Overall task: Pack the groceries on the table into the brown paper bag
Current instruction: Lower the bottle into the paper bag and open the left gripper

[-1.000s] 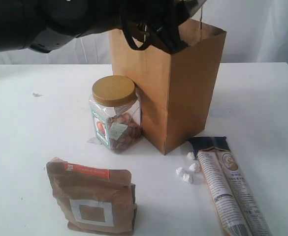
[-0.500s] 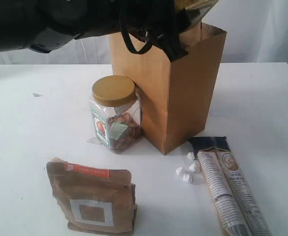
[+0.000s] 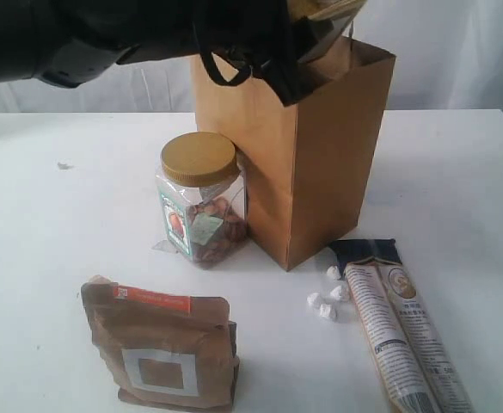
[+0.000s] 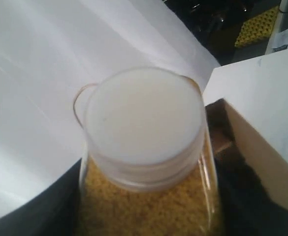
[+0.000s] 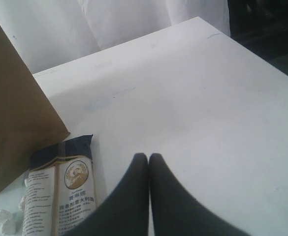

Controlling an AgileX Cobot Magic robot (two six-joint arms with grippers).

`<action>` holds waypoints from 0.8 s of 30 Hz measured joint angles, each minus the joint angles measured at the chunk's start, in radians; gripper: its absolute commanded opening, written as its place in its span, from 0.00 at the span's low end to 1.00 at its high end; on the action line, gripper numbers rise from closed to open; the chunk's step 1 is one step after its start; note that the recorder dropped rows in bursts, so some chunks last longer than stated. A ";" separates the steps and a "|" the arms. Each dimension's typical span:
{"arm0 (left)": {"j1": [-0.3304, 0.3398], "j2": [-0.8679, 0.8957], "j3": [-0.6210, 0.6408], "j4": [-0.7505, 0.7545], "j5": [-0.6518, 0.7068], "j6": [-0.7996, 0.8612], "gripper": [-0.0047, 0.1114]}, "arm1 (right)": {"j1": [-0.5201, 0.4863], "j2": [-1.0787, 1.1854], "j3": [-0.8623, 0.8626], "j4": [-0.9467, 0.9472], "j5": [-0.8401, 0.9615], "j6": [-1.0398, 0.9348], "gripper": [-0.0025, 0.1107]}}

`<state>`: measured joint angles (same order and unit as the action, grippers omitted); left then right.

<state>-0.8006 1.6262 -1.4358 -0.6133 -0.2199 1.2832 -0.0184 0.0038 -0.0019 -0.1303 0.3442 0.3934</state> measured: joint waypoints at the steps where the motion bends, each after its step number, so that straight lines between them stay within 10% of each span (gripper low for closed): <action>1: 0.015 0.000 0.000 -0.005 0.000 0.000 0.04 | 0.000 0.000 0.000 0.000 0.000 0.000 0.02; 17: 0.056 0.013 0.000 -0.094 0.052 0.004 0.05 | 0.000 0.000 0.000 0.000 0.000 0.000 0.02; 24: 0.058 0.021 -0.002 -0.094 0.055 0.014 0.32 | 0.000 0.000 0.000 0.000 0.000 0.000 0.02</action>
<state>-0.7427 1.6474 -1.4381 -0.7073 -0.1646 1.2970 -0.0184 0.0038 -0.0019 -0.1303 0.3442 0.3934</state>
